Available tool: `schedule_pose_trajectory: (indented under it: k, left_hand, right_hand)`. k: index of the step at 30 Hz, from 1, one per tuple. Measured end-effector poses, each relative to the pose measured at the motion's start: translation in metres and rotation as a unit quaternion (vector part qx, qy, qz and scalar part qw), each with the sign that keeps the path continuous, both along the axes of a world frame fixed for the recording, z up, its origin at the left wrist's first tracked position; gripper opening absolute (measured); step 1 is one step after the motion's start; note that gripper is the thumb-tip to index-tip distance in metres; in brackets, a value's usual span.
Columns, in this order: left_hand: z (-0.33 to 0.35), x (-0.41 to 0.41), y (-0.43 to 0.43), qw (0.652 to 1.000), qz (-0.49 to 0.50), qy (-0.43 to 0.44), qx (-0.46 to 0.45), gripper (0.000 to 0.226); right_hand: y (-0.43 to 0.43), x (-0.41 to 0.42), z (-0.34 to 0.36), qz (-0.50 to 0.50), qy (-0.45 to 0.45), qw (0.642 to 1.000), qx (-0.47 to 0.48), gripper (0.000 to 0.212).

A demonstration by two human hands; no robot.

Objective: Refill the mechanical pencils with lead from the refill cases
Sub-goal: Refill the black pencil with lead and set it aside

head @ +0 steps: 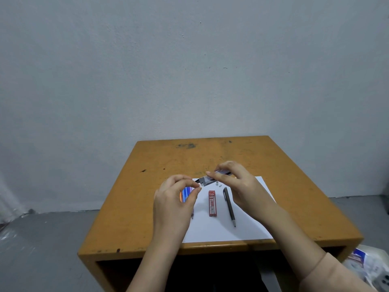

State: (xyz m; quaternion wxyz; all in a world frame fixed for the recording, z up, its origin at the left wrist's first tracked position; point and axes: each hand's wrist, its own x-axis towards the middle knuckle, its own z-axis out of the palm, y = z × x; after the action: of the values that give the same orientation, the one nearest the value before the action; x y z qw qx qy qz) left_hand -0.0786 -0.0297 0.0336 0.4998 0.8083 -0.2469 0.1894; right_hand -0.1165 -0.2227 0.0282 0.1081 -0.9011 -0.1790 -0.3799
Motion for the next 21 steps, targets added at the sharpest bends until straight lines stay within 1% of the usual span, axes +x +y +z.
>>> schedule_pose_trajectory:
  k: [4,8,12,16,21]
  left_hand:
    - [-0.003,0.003,0.003,1.000,-0.008,0.003,0.008,0.015]
    - [-0.007,0.010,0.007,1.000,-0.006,0.013,0.018,0.015]
    - [-0.011,0.013,0.012,0.999,-0.017,0.021,0.022,0.021]
    - [-0.018,0.019,0.018,0.998,-0.015,0.034,0.043,0.017]
    - [-0.031,0.028,0.023,0.997,0.001,0.052,0.052,0.010]
  right_hand:
    - [-0.005,0.000,-0.004,-0.009,0.000,1.000,0.008,0.062]
    - [-0.012,0.000,-0.010,-0.031,0.016,0.999,0.019,0.068]
    - [-0.014,-0.003,-0.009,-0.044,0.001,0.999,0.014,0.052]
    - [-0.019,-0.002,-0.014,-0.057,0.010,0.998,0.024,0.067]
    - [-0.024,-0.001,-0.021,-0.074,0.008,0.996,0.043,0.068]
